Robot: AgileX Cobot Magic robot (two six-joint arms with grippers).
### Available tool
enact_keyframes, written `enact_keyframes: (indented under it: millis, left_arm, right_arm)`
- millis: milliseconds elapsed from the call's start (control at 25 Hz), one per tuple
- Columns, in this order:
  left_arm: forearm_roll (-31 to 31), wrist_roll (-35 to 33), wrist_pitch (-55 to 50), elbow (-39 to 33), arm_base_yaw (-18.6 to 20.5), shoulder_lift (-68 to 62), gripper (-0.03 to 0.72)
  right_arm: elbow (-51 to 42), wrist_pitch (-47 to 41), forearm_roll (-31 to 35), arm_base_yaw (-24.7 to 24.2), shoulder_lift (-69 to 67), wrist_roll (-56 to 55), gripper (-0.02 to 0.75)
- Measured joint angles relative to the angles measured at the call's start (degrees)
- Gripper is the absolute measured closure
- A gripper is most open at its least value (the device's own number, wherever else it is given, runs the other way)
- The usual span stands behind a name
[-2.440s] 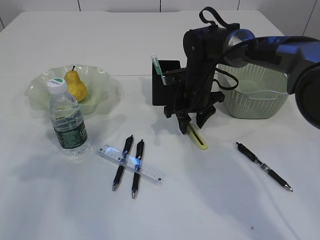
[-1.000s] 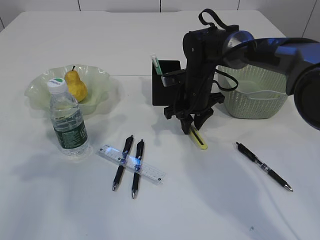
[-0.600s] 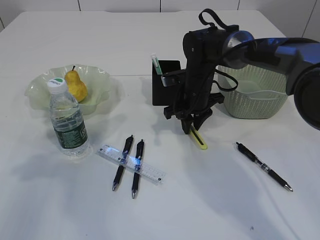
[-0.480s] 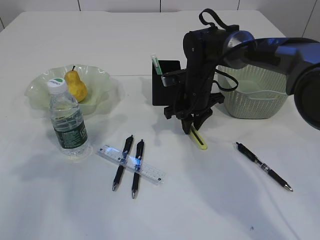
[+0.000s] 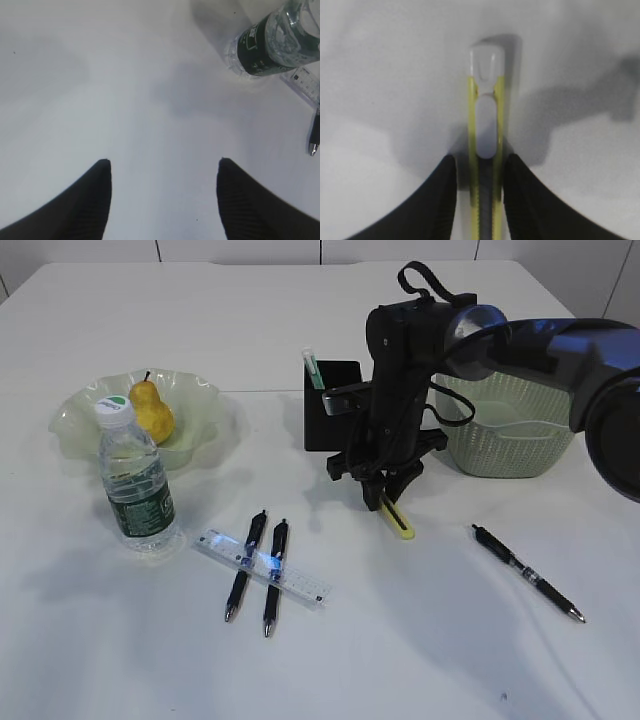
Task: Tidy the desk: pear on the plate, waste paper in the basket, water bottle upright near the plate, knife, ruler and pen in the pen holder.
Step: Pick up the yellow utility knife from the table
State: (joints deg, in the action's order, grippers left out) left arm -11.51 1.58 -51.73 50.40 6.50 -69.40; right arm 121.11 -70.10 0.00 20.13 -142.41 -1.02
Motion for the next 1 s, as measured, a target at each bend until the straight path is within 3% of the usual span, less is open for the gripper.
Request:
enact_keyframes:
  millis: [280,440,560,1000]
  left_arm:
    - [0.0,0.0,0.0,0.0,0.0,0.0,0.221]
    - [0.0,0.0,0.0,0.0,0.0,0.0,0.221]
    - [0.0,0.0,0.0,0.0,0.0,0.0,0.221]
    - [0.0,0.0,0.0,0.0,0.0,0.0,0.221]
  right_arm:
    - [0.0,0.0,0.4,0.0,-0.1,0.0,0.501]
    - [0.0,0.0,0.6,0.0,-0.1,0.1,0.599]
    - [0.1,0.0,0.6,0.0,-0.1,0.3,0.626]
    - [0.1,0.0,1.0,0.0,0.1,1.0,0.632]
